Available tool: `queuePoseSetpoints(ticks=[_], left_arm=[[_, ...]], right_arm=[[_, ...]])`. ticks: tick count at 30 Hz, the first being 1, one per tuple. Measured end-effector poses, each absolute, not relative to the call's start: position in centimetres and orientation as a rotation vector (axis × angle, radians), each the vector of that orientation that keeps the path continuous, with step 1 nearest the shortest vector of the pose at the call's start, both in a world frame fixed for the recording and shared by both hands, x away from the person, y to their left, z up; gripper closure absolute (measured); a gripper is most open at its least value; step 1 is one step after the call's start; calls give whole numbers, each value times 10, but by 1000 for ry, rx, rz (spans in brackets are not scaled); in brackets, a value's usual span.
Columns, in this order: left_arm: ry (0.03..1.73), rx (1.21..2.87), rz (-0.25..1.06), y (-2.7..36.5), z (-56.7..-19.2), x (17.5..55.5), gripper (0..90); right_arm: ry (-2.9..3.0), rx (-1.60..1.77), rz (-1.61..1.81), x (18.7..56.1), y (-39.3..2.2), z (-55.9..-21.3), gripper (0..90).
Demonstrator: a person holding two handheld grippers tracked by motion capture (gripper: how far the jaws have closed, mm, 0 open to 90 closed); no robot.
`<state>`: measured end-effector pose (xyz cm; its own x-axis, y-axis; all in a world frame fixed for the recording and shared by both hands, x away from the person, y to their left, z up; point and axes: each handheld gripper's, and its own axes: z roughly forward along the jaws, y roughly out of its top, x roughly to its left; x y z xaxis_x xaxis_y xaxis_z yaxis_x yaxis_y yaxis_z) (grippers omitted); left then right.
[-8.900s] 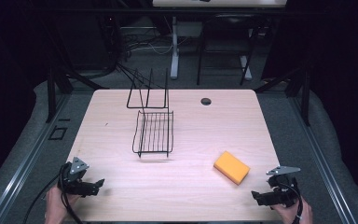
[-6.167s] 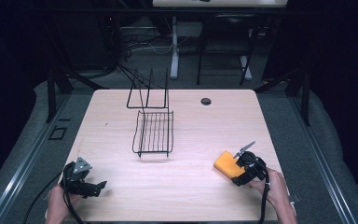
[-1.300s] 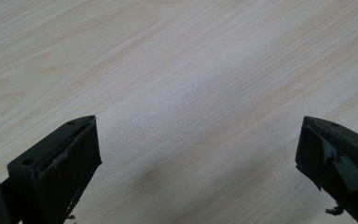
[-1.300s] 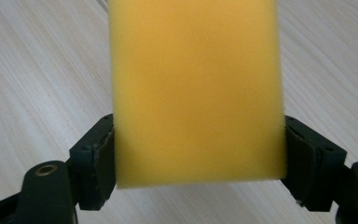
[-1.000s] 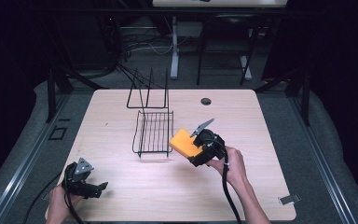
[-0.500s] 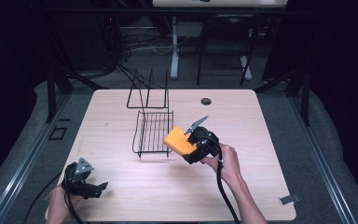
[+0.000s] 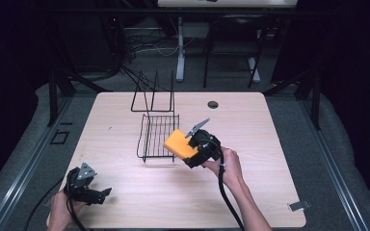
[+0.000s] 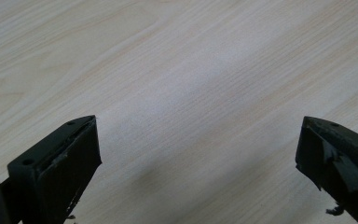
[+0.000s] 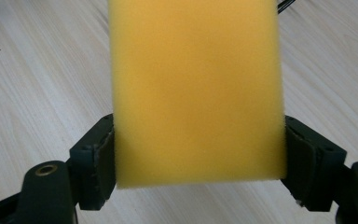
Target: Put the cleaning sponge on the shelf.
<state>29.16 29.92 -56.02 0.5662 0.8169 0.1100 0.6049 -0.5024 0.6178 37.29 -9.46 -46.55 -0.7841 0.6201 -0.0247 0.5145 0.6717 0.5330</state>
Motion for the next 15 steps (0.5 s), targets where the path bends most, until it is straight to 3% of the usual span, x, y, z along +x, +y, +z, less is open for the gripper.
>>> queuePoseSetpoints(ticks=[15], left_arm=[[1142, 2274, 535, 300, -560, 292, 0]], right_arm=[[2681, 918, 779, 378, -81, -468, 224]])
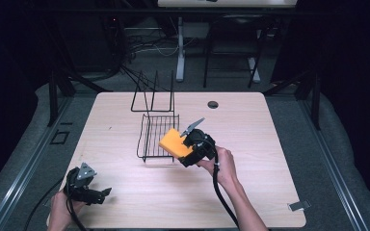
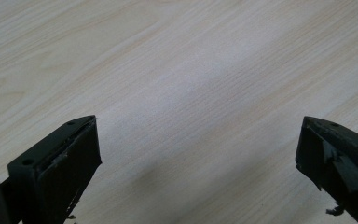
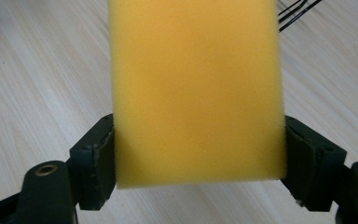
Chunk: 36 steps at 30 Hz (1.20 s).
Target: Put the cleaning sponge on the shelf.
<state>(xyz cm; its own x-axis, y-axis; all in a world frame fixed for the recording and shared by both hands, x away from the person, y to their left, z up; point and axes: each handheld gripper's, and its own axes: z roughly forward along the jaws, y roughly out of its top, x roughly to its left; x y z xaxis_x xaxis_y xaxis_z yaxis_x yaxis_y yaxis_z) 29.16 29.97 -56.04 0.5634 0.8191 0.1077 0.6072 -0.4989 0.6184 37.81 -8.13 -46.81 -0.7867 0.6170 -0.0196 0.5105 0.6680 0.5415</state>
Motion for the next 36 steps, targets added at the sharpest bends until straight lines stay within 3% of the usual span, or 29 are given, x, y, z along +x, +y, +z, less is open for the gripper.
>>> queuePoseSetpoints(ticks=[36], left_arm=[[1142, 2266, 529, 299, -560, 291, 0]], right_arm=[[2624, 932, 829, 389, -38, -486, 224]])
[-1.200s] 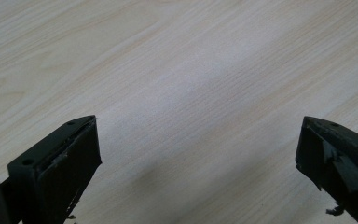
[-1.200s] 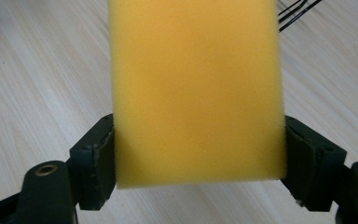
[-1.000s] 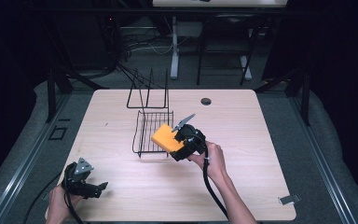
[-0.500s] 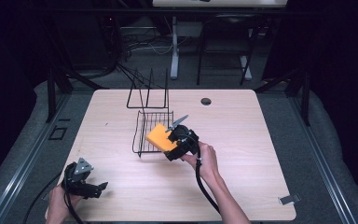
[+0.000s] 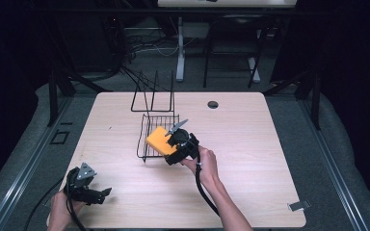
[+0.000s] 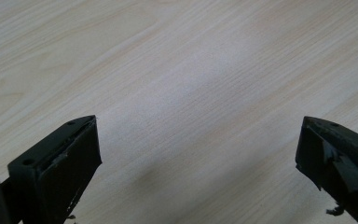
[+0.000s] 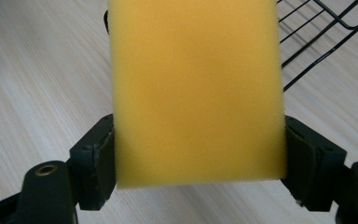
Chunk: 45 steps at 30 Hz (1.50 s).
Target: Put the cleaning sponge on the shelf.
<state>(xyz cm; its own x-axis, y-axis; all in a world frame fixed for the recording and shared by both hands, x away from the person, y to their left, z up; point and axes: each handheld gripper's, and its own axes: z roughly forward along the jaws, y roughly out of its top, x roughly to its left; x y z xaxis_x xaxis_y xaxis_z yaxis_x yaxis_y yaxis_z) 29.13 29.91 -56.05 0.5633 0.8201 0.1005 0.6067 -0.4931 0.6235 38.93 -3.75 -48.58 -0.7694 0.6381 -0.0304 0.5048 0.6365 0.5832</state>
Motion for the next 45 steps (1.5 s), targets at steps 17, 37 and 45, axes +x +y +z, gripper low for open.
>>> queuePoseSetpoints(ticks=[17, 37, 45], left_arm=[[1140, 2272, 523, 300, -560, 292, 0], [1130, 2274, 514, 299, -560, 292, 0], [1130, 2276, 513, 299, -560, 292, 0]], right_arm=[[2601, 958, 815, 399, -30, -495, 224], [2560, 980, 805, 410, -13, -504, 224], [2564, 995, 782, 418, -8, -507, 225]])
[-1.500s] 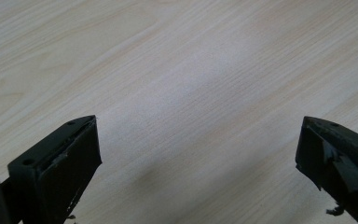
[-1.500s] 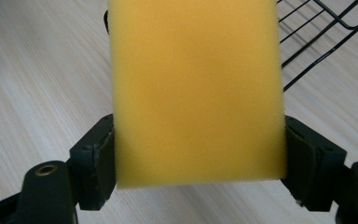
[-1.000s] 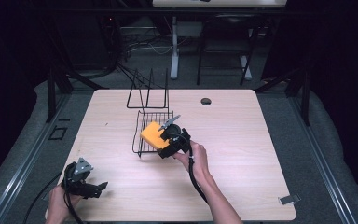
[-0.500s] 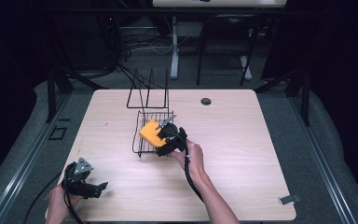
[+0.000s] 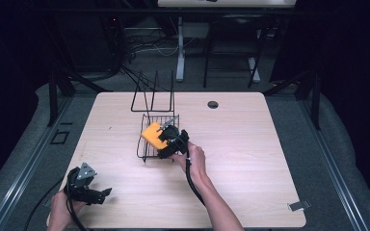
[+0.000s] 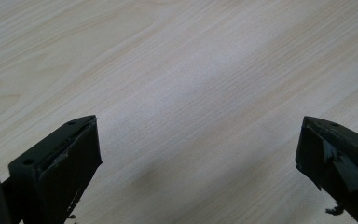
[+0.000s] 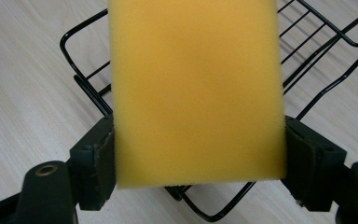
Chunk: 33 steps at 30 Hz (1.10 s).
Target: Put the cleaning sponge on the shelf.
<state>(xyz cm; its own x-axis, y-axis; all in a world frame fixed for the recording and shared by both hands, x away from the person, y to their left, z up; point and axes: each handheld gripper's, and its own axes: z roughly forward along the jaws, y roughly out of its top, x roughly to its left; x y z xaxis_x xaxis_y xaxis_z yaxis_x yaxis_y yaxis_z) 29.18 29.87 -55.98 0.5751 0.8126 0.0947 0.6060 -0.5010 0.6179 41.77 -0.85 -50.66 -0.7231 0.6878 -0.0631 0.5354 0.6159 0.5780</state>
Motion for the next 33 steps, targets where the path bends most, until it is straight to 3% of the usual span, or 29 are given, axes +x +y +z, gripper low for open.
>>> queuePoseSetpoints(ticks=[25, 33], left_arm=[[1133, 2287, 520, 297, -561, 292, 1], [1133, 2288, 519, 297, -561, 292, 0]], right_arm=[[2573, 1060, 728, 431, 0, -520, 205], [2555, 1074, 717, 431, 0, -519, 152]])
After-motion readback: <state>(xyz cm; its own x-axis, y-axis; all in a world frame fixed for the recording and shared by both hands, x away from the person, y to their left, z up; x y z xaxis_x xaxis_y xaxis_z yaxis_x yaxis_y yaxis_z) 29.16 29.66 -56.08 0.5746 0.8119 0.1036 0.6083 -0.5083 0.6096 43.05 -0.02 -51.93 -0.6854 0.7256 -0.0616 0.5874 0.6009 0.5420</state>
